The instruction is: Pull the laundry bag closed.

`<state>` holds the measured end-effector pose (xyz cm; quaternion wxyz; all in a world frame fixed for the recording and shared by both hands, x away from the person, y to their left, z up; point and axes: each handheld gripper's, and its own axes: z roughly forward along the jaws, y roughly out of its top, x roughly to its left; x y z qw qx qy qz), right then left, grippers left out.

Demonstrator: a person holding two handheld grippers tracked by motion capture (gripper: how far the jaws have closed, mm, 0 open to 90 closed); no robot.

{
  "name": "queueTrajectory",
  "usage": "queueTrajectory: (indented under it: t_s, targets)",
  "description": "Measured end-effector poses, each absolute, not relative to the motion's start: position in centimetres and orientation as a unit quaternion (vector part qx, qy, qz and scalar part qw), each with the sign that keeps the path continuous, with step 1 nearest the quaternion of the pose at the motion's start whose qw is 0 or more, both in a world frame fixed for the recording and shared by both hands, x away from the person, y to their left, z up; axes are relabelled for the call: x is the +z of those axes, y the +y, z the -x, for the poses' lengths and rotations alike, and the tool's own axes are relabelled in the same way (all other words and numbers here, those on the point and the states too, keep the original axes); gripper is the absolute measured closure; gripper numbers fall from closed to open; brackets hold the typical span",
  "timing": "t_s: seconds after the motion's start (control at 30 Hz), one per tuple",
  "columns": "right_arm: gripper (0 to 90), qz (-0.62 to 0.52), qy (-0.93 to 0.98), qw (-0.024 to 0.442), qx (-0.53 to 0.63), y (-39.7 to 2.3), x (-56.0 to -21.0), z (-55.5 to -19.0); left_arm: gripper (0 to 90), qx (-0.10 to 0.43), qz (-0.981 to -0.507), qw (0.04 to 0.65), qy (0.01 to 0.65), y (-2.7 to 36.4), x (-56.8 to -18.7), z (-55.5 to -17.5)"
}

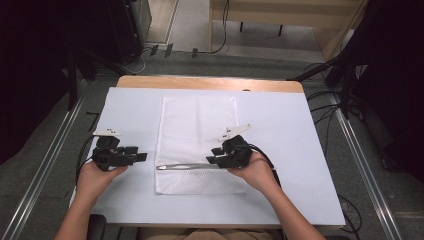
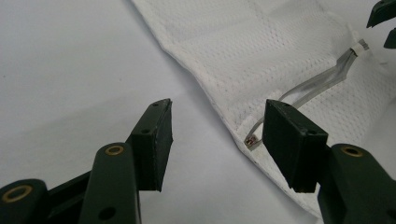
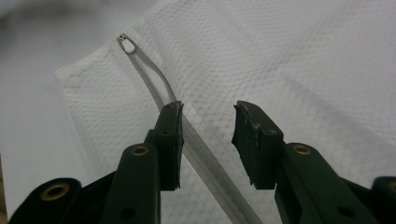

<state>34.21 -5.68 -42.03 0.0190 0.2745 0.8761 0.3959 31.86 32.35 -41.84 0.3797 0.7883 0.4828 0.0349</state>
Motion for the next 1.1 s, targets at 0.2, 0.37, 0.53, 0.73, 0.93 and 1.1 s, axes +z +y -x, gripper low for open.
queueTrajectory:
  t_s: [0.2, 0.37, 0.53, 0.73, 0.93, 1.1]
  targets:
    - [56.1, -0.264, 0.877, 0.016, 0.4, -4.3, -42.2, -34.3, 43.3, 0.034, -0.788, 0.38, 0.483, 32.3, -41.9, -31.9]
    - [46.2, -0.26, 0.877, 0.009, 0.403, -3.5, -42.4, -34.4, 43.2, 0.034, -0.788, 0.38, 0.482, 32.3, -41.8, -31.9]
    - [36.1, -0.26, 0.876, 0.009, 0.407, -2.6, -42.6, -34.3, 43.2, 0.033, -0.788, 0.38, 0.482, 32.3, -41.9, -31.9]
    - [39.2, -0.248, 0.878, -0.001, 0.409, -1.4, -42.7, -34.3, 43.2, 0.033, -0.788, 0.38, 0.482, 32.3, -41.9, -31.9]
    - [46.1, -0.238, 0.882, -0.001, 0.408, 0.0, -43.0, -34.2, 43.2, 0.033, -0.789, 0.38, 0.482, 32.3, -41.9, -31.9]
    - [57.0, -0.234, 0.881, -0.007, 0.411, 0.9, -43.3, -34.2, 43.3, 0.034, -0.789, 0.38, 0.482, 32.3, -41.9, -31.9]
